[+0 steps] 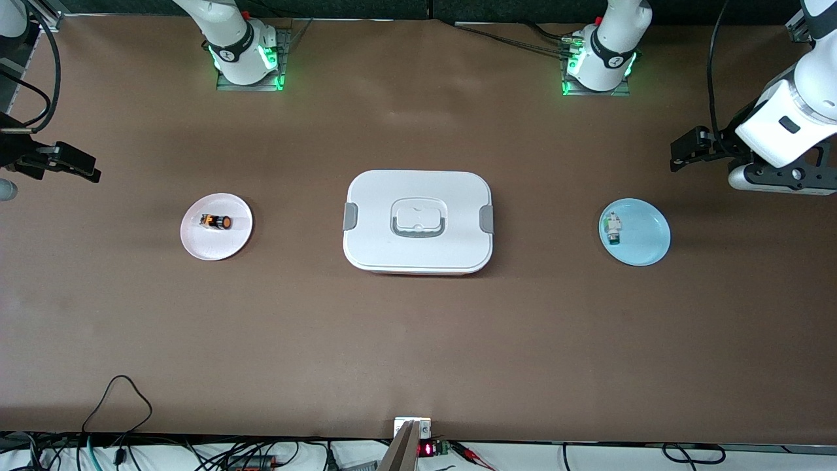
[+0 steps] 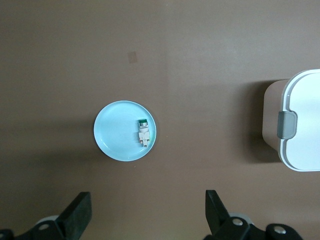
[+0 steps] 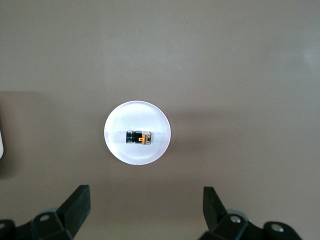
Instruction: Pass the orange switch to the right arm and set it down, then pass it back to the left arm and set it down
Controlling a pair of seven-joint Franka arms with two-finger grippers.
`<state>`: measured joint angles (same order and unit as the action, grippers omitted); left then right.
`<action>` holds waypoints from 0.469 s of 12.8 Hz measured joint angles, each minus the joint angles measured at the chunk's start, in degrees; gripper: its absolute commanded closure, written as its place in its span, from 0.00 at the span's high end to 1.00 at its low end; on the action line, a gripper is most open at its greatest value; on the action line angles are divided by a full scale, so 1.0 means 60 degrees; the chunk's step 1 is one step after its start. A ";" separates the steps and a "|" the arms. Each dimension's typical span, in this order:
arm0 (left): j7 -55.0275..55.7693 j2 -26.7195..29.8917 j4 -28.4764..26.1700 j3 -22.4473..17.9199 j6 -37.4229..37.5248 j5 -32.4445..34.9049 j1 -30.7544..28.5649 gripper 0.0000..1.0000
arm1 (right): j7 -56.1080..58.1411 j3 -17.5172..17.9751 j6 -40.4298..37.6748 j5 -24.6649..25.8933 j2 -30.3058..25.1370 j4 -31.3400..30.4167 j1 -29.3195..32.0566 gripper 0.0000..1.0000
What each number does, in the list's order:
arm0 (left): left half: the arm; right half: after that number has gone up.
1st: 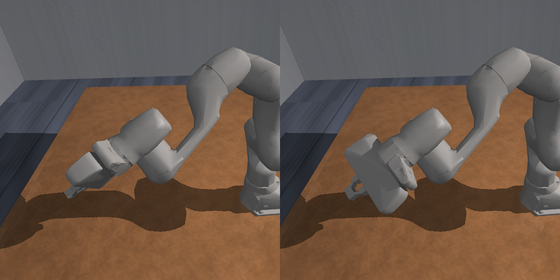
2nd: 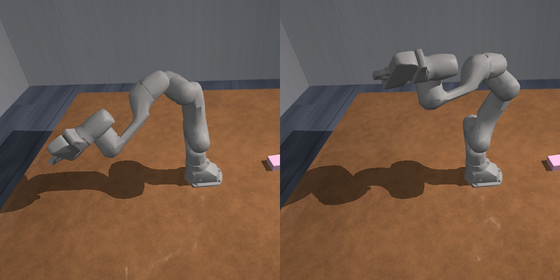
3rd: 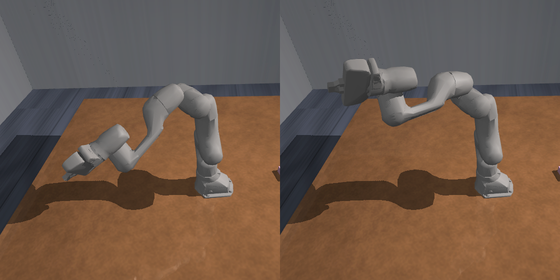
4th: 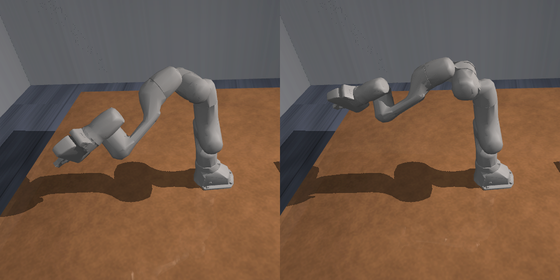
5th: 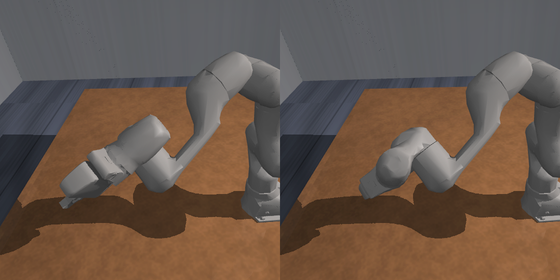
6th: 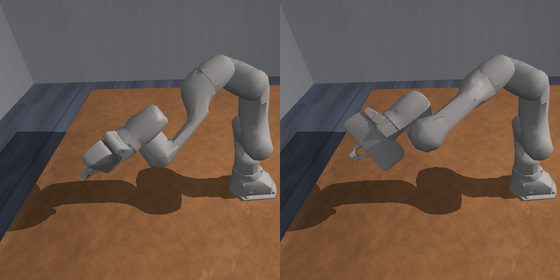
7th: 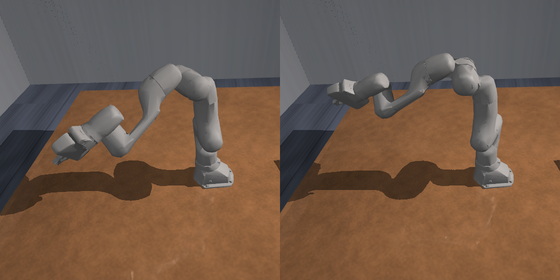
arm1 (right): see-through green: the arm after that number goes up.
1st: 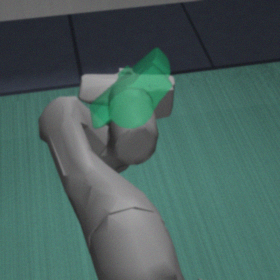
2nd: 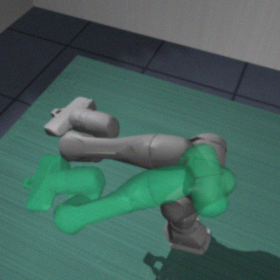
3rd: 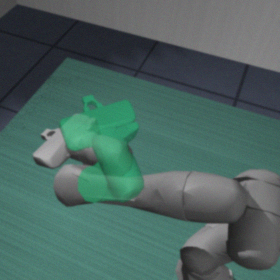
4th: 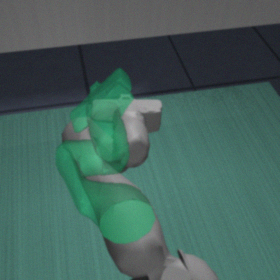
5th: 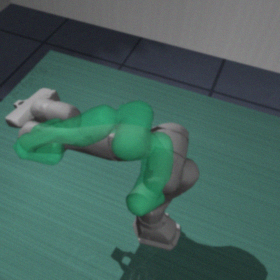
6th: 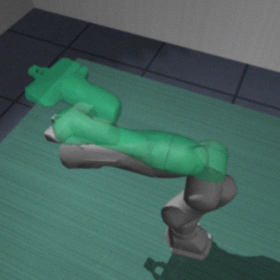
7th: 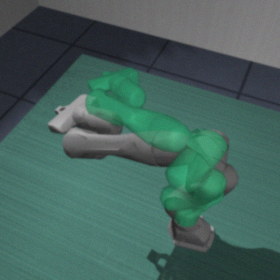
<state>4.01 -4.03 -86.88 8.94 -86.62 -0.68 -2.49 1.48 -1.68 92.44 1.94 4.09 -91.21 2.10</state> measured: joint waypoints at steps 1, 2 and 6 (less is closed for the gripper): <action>0.0000 0.0000 0.0000 0.0000 0.0001 0.0000 0.0000 1.00 | 0.0000 0.0002 -0.0007 0.0000 0.0000 0.0006 0.0000 1.00; 0.0000 0.0000 0.0000 0.0000 0.0002 0.0000 0.0000 1.00 | 0.0001 0.0004 -0.0032 0.0000 0.0000 0.0012 0.0000 1.00; 0.0000 0.0000 0.0000 0.0000 0.0003 0.0000 0.0000 1.00 | 0.0002 0.0005 -0.0121 0.0000 -0.0001 0.0179 0.0001 1.00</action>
<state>4.01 -4.03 -86.88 8.94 -86.61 -0.68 -2.50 1.49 -1.65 91.71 1.94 4.08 -90.14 2.11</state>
